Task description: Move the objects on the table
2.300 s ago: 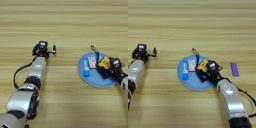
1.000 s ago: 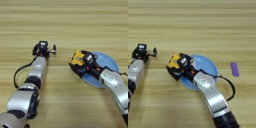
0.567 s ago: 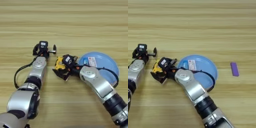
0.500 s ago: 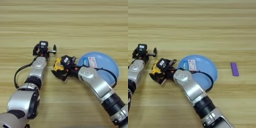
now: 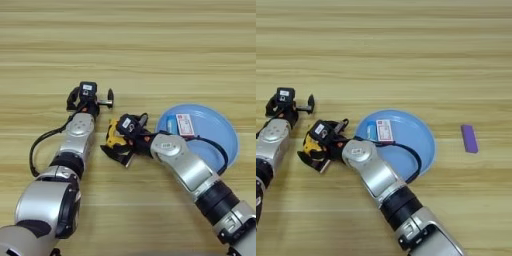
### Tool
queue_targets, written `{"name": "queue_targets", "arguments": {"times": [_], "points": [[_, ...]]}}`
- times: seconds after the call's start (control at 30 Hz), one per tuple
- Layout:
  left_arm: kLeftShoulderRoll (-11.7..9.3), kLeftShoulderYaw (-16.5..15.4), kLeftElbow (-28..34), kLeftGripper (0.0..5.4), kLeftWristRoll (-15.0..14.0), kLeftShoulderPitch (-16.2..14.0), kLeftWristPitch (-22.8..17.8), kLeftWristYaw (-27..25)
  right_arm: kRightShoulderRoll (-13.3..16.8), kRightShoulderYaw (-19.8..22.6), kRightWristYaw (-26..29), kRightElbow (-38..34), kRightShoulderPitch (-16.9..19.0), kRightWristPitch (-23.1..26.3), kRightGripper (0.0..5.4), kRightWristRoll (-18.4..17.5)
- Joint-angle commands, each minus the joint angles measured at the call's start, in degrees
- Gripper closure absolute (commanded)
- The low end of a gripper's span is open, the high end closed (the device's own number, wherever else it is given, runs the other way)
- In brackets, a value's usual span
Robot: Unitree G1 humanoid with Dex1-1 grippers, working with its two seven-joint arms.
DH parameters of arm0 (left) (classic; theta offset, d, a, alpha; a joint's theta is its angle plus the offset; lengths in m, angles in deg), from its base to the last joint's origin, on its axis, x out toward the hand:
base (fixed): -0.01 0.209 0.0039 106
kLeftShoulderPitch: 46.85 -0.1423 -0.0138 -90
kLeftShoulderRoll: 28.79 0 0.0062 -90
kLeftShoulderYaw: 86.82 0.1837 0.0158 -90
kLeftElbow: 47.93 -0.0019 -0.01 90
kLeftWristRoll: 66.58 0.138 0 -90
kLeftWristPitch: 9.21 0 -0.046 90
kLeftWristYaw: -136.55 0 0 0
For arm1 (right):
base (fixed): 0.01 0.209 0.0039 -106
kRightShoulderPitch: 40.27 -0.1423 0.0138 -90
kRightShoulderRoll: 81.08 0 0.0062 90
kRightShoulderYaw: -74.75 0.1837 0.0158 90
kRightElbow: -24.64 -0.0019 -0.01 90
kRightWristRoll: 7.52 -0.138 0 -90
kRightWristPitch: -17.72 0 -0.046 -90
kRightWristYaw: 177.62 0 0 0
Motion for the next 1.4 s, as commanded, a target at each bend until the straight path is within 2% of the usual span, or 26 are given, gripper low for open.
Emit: {"name": "queue_targets", "arguments": {"times": [0.03,0.47,0.7,0.93,1.2,1.4], "points": [[-0.1,0.2,0.4,0.0,0.6,0.4,-0.1,0.4,-0.1,0.6,0.0,-1.7,0.3,0.0,0.06,0.4],[-0.1,0.2,0.4,0.0,0.6,0.4,0.0,0.4,2.0,2.6,0.0,-15.3,5.0,3.0,0.06,-0.4],[0.1,0.3,0.4,0.0,0.6,0.4,-0.1,0.6,4.7,6.8,-0.7,-22.7,8.3,4.3,0.06,-1.8],[0.5,0.4,0.5,0.0,0.7,0.5,-0.1,1.0,8.8,12.8,-2.6,-26.6,11.6,2.5,0.06,-1.9],[0.8,0.6,0.5,0.0,0.9,0.6,-0.2,1.4,12.6,22.1,-5.5,-23.3,13.7,-1.1,0.06,-3.6],[0.7,0.6,0.4,0.0,0.8,0.7,-0.3,1.3,14.9,25.4,-7.4,-18.1,15.2,-4.8,0.06,-3.1]]}}
